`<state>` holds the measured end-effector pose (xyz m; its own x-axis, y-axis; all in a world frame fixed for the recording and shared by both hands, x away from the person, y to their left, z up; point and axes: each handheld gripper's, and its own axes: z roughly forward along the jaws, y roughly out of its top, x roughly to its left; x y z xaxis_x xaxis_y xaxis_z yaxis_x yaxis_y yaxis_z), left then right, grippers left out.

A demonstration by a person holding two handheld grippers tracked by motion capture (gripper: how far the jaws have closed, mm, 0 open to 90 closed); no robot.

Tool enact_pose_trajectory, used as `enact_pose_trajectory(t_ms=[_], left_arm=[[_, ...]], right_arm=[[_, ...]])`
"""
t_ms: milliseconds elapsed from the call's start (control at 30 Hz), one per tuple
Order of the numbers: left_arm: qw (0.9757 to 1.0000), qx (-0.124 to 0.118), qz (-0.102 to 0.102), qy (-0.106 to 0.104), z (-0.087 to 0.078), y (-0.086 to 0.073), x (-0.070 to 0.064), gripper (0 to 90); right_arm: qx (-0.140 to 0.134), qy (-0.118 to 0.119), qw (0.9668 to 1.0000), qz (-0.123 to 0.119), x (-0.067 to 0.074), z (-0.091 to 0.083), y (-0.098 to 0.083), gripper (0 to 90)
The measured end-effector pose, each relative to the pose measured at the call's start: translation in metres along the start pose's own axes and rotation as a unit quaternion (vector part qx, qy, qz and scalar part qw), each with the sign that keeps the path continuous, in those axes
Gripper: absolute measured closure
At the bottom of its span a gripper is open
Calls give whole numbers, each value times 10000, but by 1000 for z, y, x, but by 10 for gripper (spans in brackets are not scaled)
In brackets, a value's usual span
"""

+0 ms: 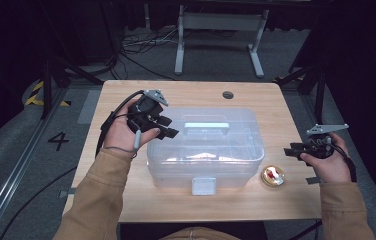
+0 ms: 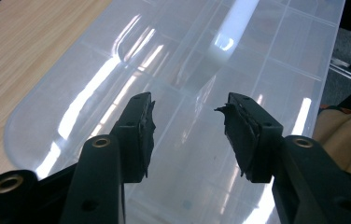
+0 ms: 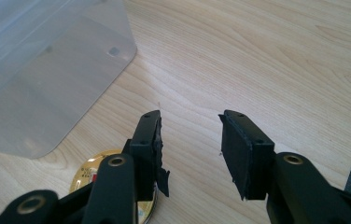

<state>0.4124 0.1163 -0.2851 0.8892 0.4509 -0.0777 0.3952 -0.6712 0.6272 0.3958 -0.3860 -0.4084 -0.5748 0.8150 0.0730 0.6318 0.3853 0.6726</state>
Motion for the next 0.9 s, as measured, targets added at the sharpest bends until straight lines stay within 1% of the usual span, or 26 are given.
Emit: enact_pose_trajectory(t_ms=[133,167,333,400,500,533,600,633,767,800,833,867,900], left_arm=[[9999,48,86,-52,9,8,-1,514],[9999,65,115,-52,11,9,0,511],[9997,146,151,-113,22,16,-1,504],[9997,147,182,-119,26,19,-1,517],[9993,173,273,-177,32,22,-2,543],[9991,160,332,-192,36,23,-3,546],[9991,147,347,-189,39,25,-4,550],[9991,164,353,-194,40,25,-5,554],[9987,152,426,-226,45,28,-6,619],[9988,123,424,-191,45,28,-7,655],[9988,124,462,-138,45,28,-8,694],[9988,124,462,-138,45,28,-8,701],[9986,138,506,-72,45,29,-9,701]], right_arm=[[14,-37,10000,4,0,-2,-4,578],[19,-41,10000,40,1,-2,-5,576],[30,-53,10000,68,1,-4,-9,573],[31,-67,10000,59,1,-5,-10,573],[22,-56,10000,38,1,-6,-12,573],[27,-53,10000,54,2,-6,-12,573],[24,-52,10000,65,2,-6,-12,575],[8,-31,10000,32,3,-6,-12,577],[-70,57,10000,-26,4,-5,-13,592],[-104,103,9999,-35,4,-5,-13,595],[-115,146,9998,-54,4,-5,-13,596],[-115,146,9998,-54,4,-5,-13,596],[-139,168,9997,-113,4,-4,-12,596]])
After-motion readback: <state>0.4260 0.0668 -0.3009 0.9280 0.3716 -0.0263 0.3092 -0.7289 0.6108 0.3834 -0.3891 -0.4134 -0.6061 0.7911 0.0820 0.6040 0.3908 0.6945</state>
